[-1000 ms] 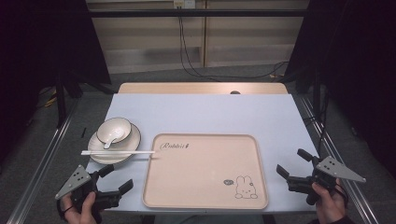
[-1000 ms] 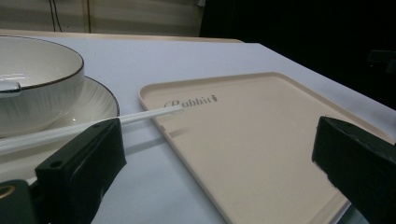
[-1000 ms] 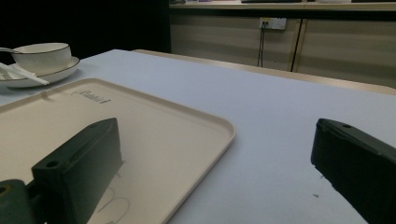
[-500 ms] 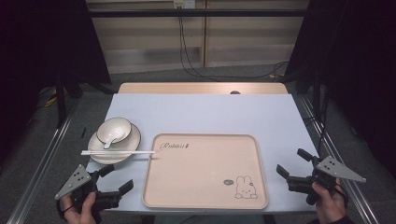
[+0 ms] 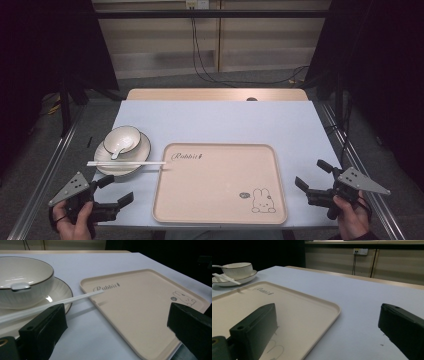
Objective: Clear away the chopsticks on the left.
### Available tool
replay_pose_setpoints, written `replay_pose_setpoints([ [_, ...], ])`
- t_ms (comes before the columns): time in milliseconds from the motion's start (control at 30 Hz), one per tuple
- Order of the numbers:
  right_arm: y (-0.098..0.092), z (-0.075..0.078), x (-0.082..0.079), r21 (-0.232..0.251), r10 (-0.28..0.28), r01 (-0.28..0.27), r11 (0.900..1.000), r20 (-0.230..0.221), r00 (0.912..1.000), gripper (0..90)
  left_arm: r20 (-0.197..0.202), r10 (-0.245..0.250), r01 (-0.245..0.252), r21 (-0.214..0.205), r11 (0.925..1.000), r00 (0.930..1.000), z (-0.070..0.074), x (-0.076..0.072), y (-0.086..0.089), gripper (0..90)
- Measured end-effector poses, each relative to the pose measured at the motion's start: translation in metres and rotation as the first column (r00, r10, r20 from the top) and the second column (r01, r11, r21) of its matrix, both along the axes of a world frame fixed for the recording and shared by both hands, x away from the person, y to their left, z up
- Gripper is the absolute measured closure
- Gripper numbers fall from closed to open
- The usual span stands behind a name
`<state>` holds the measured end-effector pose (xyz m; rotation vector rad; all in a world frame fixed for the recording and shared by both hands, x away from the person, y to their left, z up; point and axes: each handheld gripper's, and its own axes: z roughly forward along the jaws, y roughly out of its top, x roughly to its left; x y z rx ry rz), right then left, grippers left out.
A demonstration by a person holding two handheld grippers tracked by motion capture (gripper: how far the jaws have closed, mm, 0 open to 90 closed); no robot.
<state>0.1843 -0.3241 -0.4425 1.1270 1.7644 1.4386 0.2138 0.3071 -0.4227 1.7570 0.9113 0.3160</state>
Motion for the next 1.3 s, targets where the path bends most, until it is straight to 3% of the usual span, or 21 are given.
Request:
replay_pose_setpoints([
  [133,0.000,0.000,0.000,-0.008,0.005,-0.005,1.0000,0.005,1.0000,1.7,-0.008,-0.010,0.010,0.017,0.9998,0.9999,0.003,0.008,0.009,2.8],
  [167,0.000,0.001,0.000,-0.009,0.004,-0.004,1.0000,0.006,1.0000,1.7,-0.005,0.021,-0.021,0.014,0.9997,0.9998,0.003,0.010,0.011,2.2],
  [233,0.000,0.001,0.000,-0.006,0.003,-0.003,1.0000,0.005,1.0000,1.7,-0.009,0.026,-0.026,0.036,0.9990,0.9996,0.004,0.013,0.012,3.1],
  [267,0.000,0.001,0.000,-0.008,0.003,-0.003,1.0000,0.007,1.0000,1.7,0.001,0.029,-0.029,0.075,0.9967,0.9996,0.004,0.020,0.015,2.9],
  [300,0.000,0.001,0.000,-0.008,0.003,-0.003,1.0000,0.007,1.0000,1.7,0.001,0.029,-0.029,0.075,0.9967,0.9996,0.004,0.020,0.015,3.1],
  [433,0.000,0.001,0.000,-0.005,0.005,-0.005,1.0000,0.006,1.0000,1.7,-0.010,0.001,0.000,0.114,0.9934,1.0000,0.002,0.037,0.024,4.9],
  [567,0.000,0.001,-0.001,-0.008,0.003,-0.003,1.0000,0.011,0.9999,1.7,-0.053,-0.001,0.009,0.141,0.9899,0.9986,0.003,0.054,0.034,6.3],
  [600,0.001,0.001,-0.001,-0.011,0.003,-0.003,0.9999,0.007,1.0000,1.7,-0.042,-0.037,0.043,0.161,0.9860,0.9984,0.003,0.060,0.039,7.5],
  [667,0.001,0.001,-0.001,-0.007,0.011,-0.011,0.9999,0.005,0.9999,1.7,-0.043,-0.062,0.068,0.150,0.9864,0.9971,0.004,0.065,0.045,7.5],
  [767,0.002,0.000,-0.001,-0.015,0.025,-0.025,0.9996,0.001,0.9997,1.7,-0.039,-0.099,0.105,0.225,0.9686,0.9943,0.008,0.072,0.048,10.8],
  [800,0.002,0.000,-0.001,-0.015,0.025,-0.025,0.9996,0.001,0.9997,1.7,-0.039,-0.099,0.105,0.225,0.9686,0.9943,0.008,0.072,0.048,12.7],
  [867,0.002,0.001,-0.001,-0.013,0.023,-0.022,0.9997,0.002,0.9997,1.7,-0.044,-0.135,0.142,0.275,0.9508,0.9899,0.011,0.077,0.049,14.0],
  [933,0.002,0.001,-0.001,-0.012,0.014,-0.014,0.9998,0.007,0.9999,1.7,-0.047,-0.143,0.151,0.297,0.9428,0.9886,0.012,0.084,0.052,18.6],
  [967,0.002,0.001,-0.001,-0.012,0.014,-0.014,0.9998,0.006,0.9999,1.7,-0.054,-0.139,0.148,0.288,0.9460,0.9889,0.011,0.087,0.055,20.9],
  [1033,0.002,0.001,-0.001,-0.012,0.016,-0.016,0.9998,0.006,0.9999,1.7,-0.042,-0.140,0.146,0.299,0.9429,0.9892,0.009,0.093,0.060,24.6],
  [1100,0.001,0.001,-0.001,-0.014,0.019,-0.019,0.9997,0.007,0.9998,1.7,-0.055,-0.136,0.146,0.307,0.9402,0.9892,0.003,0.099,0.062,28.7],
  [1133,0.001,0.001,-0.001,-0.010,0.020,-0.020,0.9998,0.005,0.9998,1.7,-0.060,-0.141,0.153,0.331,0.9310,0.9882,0.001,0.101,0.063,28.3],
  [1167,0.001,0.001,-0.001,-0.010,0.020,-0.020,0.9998,0.005,0.9998,1.7,-0.060,-0.141,0.153,0.331,0.9310,0.9882,0.001,0.101,0.063,29.8],
  [1200,0.001,0.001,-0.001,-0.010,0.018,-0.018,0.9998,0.007,0.9998,1.7,-0.071,-0.142,0.158,0.346,0.9248,0.9873,-0.003,0.105,0.064,31.1],
  [1267,0.001,0.001,-0.001,-0.010,0.018,-0.017,0.9998,0.007,0.9998,1.7,-0.075,-0.145,0.162,0.331,0.9294,0.9865,-0.006,0.107,0.064,31.1],
  [1300,0.001,0.000,-0.001,-0.012,0.018,-0.018,0.9998,0.007,0.9998,1.7,-0.073,-0.162,0.178,0.356,0.9173,0.9840,-0.008,0.110,0.064,37.3],
])
